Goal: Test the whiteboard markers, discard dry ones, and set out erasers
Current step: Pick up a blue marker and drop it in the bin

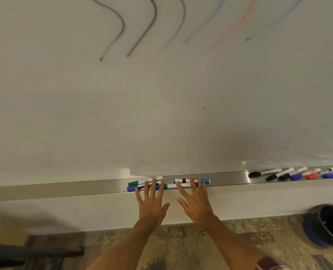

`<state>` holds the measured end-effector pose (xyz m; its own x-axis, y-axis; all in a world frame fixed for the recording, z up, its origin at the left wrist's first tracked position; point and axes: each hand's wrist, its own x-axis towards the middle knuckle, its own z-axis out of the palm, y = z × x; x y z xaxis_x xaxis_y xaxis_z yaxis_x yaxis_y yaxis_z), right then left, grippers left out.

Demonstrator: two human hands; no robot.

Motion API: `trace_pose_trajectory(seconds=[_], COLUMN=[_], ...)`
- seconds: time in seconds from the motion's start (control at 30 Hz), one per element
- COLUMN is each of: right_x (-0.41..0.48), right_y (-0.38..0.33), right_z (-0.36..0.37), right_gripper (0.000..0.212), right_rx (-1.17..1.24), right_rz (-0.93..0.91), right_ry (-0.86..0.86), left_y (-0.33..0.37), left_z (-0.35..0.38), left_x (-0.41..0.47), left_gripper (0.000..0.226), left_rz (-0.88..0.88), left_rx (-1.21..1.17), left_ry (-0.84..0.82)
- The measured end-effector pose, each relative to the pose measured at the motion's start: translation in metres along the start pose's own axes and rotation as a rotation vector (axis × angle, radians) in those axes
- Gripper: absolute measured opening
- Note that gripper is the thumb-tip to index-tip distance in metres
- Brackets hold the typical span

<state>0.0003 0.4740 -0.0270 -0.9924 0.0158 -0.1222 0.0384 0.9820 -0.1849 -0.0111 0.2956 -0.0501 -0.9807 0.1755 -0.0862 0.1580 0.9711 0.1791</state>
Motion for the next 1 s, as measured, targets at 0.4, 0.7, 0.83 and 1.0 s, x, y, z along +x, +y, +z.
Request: trace_pose_trajectory(seconds=[0.4,0.7,0.83,1.0], right_x=[-0.005,0.001,0.004,0.013], right_y=[-0.109,-0.164,-0.191,-0.214], right_z=[-0.003,0.025,0.033,0.03], right_gripper=[0.053,0.063,0.077,0.07], right_rx=[-0.065,-0.144,-0.185,-0.14], right_rz=[-0.12,-0.215,-0.259,-0.25], right_ry=[-0.143,-0.007,-0.013,0.048], left_y=[-0.097,-0.158,-0.175,-0.195], left_z=[-0.022,-0.042,-0.048,-0.052], left_x=[-0.012,-0.017,-0.02,-0.025], left_gripper=[0.072,0.098,0.104,0.1], left_rz=[0.02,0.022,0.04,0.045], left_rx=[-0.002,0.112,0.093,0.075], left_ry=[-0.061,-0.092,-0.125,-0.13])
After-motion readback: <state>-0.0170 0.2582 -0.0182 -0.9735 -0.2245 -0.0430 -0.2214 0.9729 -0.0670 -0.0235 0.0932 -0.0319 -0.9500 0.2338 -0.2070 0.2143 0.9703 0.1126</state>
